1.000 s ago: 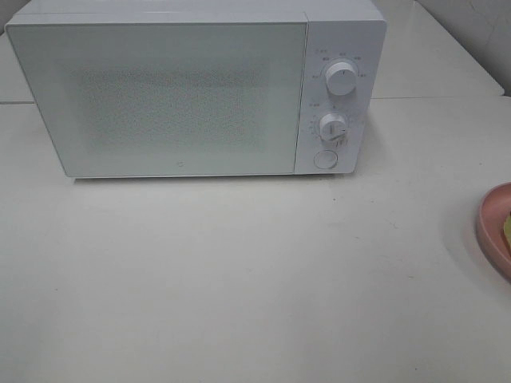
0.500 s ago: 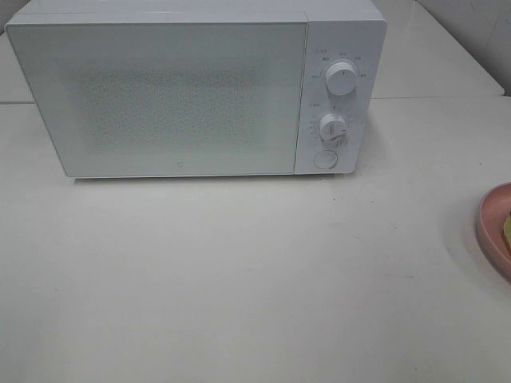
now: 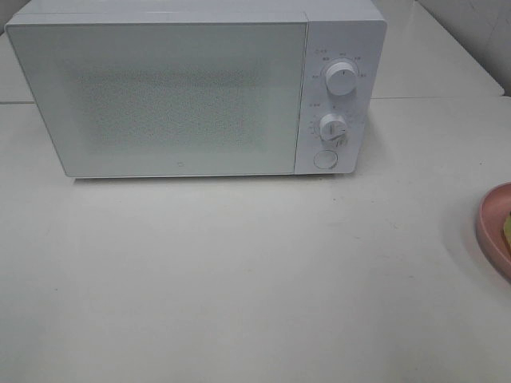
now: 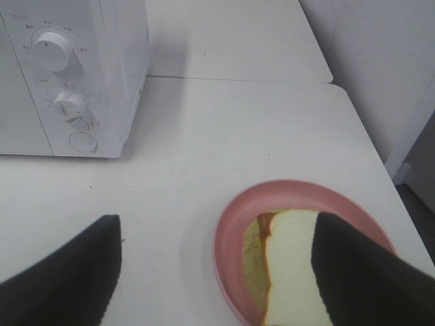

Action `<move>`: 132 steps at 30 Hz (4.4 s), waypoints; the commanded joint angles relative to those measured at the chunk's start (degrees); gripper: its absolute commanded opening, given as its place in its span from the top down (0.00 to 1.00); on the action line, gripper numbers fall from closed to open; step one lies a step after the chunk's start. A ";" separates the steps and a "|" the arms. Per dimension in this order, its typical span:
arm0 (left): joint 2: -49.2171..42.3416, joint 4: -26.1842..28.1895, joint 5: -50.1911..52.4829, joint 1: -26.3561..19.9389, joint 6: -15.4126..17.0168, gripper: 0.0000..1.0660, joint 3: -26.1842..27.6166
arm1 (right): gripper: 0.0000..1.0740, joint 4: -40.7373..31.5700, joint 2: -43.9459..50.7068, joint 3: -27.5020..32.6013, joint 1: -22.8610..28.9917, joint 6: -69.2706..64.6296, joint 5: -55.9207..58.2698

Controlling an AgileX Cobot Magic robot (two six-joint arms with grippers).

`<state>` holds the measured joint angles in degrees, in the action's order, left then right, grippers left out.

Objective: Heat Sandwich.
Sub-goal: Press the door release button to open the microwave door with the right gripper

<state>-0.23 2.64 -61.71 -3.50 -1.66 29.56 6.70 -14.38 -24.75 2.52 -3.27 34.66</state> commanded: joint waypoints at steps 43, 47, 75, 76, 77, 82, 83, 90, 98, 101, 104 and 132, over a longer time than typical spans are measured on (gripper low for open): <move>-1.49 0.29 0.57 -0.34 0.06 0.08 0.00 | 0.30 -4.64 -47.78 4.01 -0.23 2.12 -63.83; -1.49 0.29 0.57 -0.34 0.06 0.08 0.00 | 0.30 -7.79 -52.14 5.84 -0.23 5.27 -73.22; -1.49 0.29 0.57 -0.34 0.06 0.08 0.00 | 0.30 -42.11 -74.66 11.06 31.74 17.02 -100.32; -1.49 0.29 0.57 -0.34 0.06 0.08 0.00 | 0.30 -42.11 -74.66 11.06 31.74 17.02 -100.32; -1.49 0.29 0.57 -0.34 0.06 0.08 0.00 | 0.30 -43.14 -75.63 11.06 32.66 17.02 -101.13; -1.49 0.29 0.57 -0.34 0.06 0.08 0.00 | 0.30 -48.01 -79.30 9.97 37.18 17.07 -102.39; -1.49 0.29 0.57 -0.34 0.06 0.08 0.00 | 0.30 -48.64 -79.81 9.45 37.87 17.07 -102.27; -1.49 0.29 0.57 -0.34 0.06 0.08 0.00 | 0.30 -51.80 -84.28 5.10 42.17 17.25 -101.76; -1.49 0.29 0.57 -0.34 0.06 0.08 0.00 | 0.30 -53.57 -84.57 4.18 43.09 17.36 -100.50; -1.49 0.29 0.57 -0.34 0.06 0.08 0.00 | 0.30 -53.57 -84.57 4.18 43.09 16.79 -100.50; -1.49 0.29 0.57 -0.34 0.06 0.08 0.00 | 0.30 -53.57 -84.57 4.18 43.09 14.73 -100.50; -1.49 0.29 0.57 -0.34 0.06 0.08 0.00 | 0.42 -53.63 -84.57 4.18 43.09 -56.32 -100.61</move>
<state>-0.23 2.64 -61.71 -3.50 -1.66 29.56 -47.21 -99.12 -20.11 45.44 -55.29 -65.95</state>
